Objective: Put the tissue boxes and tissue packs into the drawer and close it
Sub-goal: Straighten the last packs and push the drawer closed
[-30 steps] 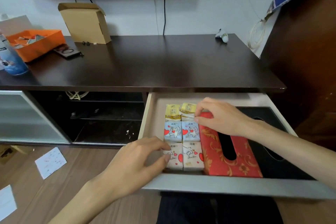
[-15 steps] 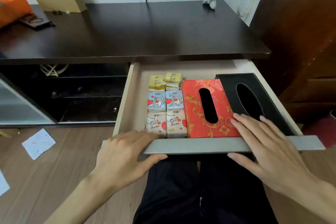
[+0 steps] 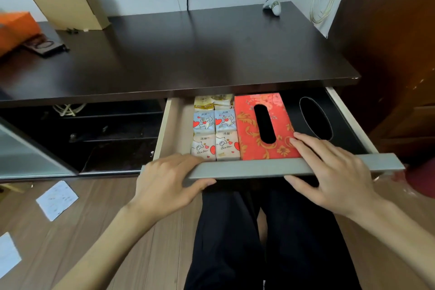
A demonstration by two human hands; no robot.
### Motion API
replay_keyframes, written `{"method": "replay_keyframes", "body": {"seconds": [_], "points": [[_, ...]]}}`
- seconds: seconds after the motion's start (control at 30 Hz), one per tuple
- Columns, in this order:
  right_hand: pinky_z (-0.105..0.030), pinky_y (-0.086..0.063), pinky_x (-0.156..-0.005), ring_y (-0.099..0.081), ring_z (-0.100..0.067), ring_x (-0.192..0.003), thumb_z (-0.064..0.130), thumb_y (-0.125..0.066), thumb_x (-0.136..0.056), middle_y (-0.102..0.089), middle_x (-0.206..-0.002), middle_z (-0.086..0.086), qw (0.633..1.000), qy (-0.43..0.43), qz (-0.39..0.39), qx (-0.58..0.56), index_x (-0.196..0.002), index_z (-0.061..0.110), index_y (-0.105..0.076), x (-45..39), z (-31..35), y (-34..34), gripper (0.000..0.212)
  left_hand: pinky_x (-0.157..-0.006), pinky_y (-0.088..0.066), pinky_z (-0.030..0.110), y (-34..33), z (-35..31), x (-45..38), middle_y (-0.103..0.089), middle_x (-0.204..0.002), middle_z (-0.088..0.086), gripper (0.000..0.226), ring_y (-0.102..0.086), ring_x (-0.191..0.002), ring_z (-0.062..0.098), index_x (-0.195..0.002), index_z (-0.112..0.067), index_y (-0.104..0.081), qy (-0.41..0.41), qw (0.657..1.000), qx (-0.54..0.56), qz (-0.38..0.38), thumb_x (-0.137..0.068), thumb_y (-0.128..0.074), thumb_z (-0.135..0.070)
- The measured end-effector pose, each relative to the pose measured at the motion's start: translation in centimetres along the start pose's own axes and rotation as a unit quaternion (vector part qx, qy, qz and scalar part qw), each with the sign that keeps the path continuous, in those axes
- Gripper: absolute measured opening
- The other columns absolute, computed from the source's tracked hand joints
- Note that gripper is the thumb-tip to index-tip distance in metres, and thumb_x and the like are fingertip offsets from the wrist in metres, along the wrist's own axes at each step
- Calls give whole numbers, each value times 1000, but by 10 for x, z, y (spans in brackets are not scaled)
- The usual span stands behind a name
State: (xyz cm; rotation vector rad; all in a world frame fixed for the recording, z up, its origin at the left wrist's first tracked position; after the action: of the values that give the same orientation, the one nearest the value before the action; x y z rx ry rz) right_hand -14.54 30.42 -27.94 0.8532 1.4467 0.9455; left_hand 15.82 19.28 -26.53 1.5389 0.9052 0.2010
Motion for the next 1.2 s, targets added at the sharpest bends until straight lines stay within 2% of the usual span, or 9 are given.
{"method": "replay_keyframes", "body": {"seconds": [0.43,0.6,0.73,0.8,0.9,1.03,1.07,1.17,1.2], "points": [[-40,-55,-79,-65,-23,-115,68,-48,-94,-60,-145,0,999,-21,-24,-15,-143,12,-59,-93,-46,-44,76,-55,-36,17,-29,60,-90,-74,-96,-9,50,-69,-79,11,-106,-25,-69,-3,996,-73,-53,-92,-47,-67],[-39,-38,-107,-56,-21,-128,55,-52,-97,-58,-148,0,992,-70,-52,-88,-144,12,-57,-93,-45,-47,64,-78,-46,25,-37,65,-96,-72,-109,-5,45,-65,-95,13,-118,-21,-68,47,996,-40,-71,-92,-57,-57],[-35,-19,-124,-33,-20,-152,33,-59,-98,-43,-161,0,969,-126,-88,-191,-152,11,-48,-51,-32,-54,59,-111,-34,31,-43,45,-49,-57,-138,-2,37,-47,-133,13,-128,-15,-63,130,969,113,-176,-92,-63,-24],[-30,-19,-125,-24,-16,-155,26,-61,-96,-35,-166,6,942,-174,-98,-268,-155,13,-43,-27,-29,-58,63,-115,-29,31,-50,32,-14,-49,-145,-5,39,-39,-141,16,-130,-17,-59,195,942,177,-208,-92,-61,-18],[-28,-29,-118,-28,-11,-153,25,-63,-94,-30,-166,14,900,-250,-133,-331,-156,20,-40,0,-32,-62,66,-117,-30,40,-66,21,22,-41,-150,-12,47,-34,-143,14,-139,-23,-50,296,902,239,-204,-94,-60,-14],[1,-25,-104,-16,11,-149,38,-62,-91,-14,-171,9,844,-361,-190,-349,-161,20,-22,5,-48,-71,83,-121,-23,48,-79,35,17,-17,-164,-13,76,-16,-150,3,-156,-27,-22,382,862,273,-193,-95,-62,-8],[-2,-23,-108,-12,12,-149,40,-62,-92,-9,-172,5,835,-383,-188,-347,-163,19,-17,1,-52,-75,87,-122,-21,48,-81,38,10,-13,-165,-13,80,-12,-151,3,-158,-28,-15,389,857,278,-192,-95,-61,-9],[-28,-17,-125,-4,-10,-158,39,-66,-96,6,-174,1,833,-406,-163,-339,-165,12,-6,-13,-51,-87,95,-124,-12,44,-90,39,-10,3,-168,-11,86,-1,-153,8,-159,-28,-6,373,869,269,-181,-96,-61,-11],[-23,-11,-125,-1,-14,-159,39,-65,-96,10,-174,-1,834,-407,-159,-336,-165,9,-3,-17,-49,-91,97,-124,-10,41,-93,37,-16,11,-167,-11,87,4,-154,10,-160,-28,-4,364,876,262,-176,-96,-61,-10]]}}
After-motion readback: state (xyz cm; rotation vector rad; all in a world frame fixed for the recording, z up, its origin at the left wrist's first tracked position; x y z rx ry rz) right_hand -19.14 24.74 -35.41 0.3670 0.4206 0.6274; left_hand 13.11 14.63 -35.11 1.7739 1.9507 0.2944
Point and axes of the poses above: each hand's wrist, its own x-axis away from the middle knuckle, its own y-axis out of the back of the hand, z = x × y, the point moved 4 cm from there along -x, towards the middle knuckle
